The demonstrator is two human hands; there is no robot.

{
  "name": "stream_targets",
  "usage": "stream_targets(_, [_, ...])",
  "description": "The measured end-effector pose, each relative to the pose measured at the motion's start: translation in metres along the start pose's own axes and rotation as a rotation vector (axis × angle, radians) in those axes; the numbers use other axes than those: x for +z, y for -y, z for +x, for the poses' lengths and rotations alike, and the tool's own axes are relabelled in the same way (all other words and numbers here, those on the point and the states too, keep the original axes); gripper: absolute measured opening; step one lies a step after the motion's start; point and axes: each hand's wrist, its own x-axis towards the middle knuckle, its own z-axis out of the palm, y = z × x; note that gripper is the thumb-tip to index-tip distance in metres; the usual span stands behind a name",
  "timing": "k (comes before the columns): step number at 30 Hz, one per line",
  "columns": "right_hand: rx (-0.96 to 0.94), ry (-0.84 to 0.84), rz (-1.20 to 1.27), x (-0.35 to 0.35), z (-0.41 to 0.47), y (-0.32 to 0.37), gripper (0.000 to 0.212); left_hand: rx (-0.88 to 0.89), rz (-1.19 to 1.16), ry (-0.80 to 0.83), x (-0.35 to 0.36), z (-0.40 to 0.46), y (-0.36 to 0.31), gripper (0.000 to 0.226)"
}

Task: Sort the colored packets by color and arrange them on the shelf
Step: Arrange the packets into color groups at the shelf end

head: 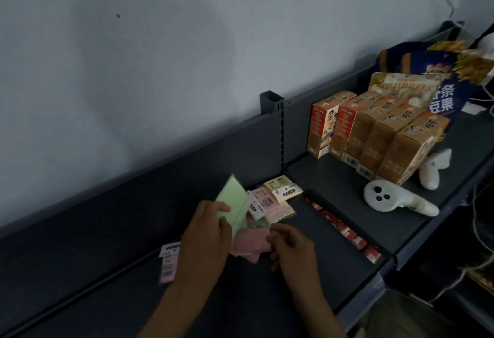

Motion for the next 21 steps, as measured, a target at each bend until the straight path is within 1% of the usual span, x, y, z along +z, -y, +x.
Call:
stream_targets(3, [-0.019, 0.059, 0.071, 0.002, -0.001, 0.010, 0.022, -0.071, -0.151, -0.015, 0.001, 0.000, -0.007, 0.024])
stream_targets(6, [-0.034, 0.095, 0.085, 0.004, -0.001, 0.016, 0.010, -0.132, -0.245, 0.035, 0.005, -0.001, -0.010, 0.030])
stream_targets(8, [-0.035, 0.105, 0.087, 0.004, 0.000, 0.017, 0.013, -0.155, -0.284, 0.069, 0.009, -0.002, -0.012, 0.038])
stream_targets(11, [-0.025, 0.101, 0.096, -0.001, 0.003, 0.018, 0.013, -0.190, -0.307, 0.126, 0.014, -0.001, -0.013, 0.051])
stream_targets(14, [-0.069, 0.073, 0.083, -0.008, 0.008, 0.014, 0.007, -0.125, -0.236, 0.149, 0.020, 0.000, -0.007, 0.044])
stream_targets(15, [-0.091, 0.065, 0.079, -0.009, 0.010, 0.013, 0.008, -0.081, -0.192, 0.136, 0.021, 0.000, -0.004, 0.045])
stream_targets(17, [-0.113, 0.072, 0.080, -0.011, 0.013, 0.015, 0.017, -0.015, -0.122, 0.073, 0.025, -0.001, 0.002, 0.046])
stream_targets(19, [-0.108, 0.113, 0.122, -0.011, 0.015, 0.020, 0.024, 0.004, -0.084, -0.006, 0.027, -0.004, 0.007, 0.043])
stream_targets(21, [-0.079, 0.161, 0.178, -0.008, 0.016, 0.024, 0.028, -0.006, -0.122, -0.062, 0.028, -0.006, 0.012, 0.040])
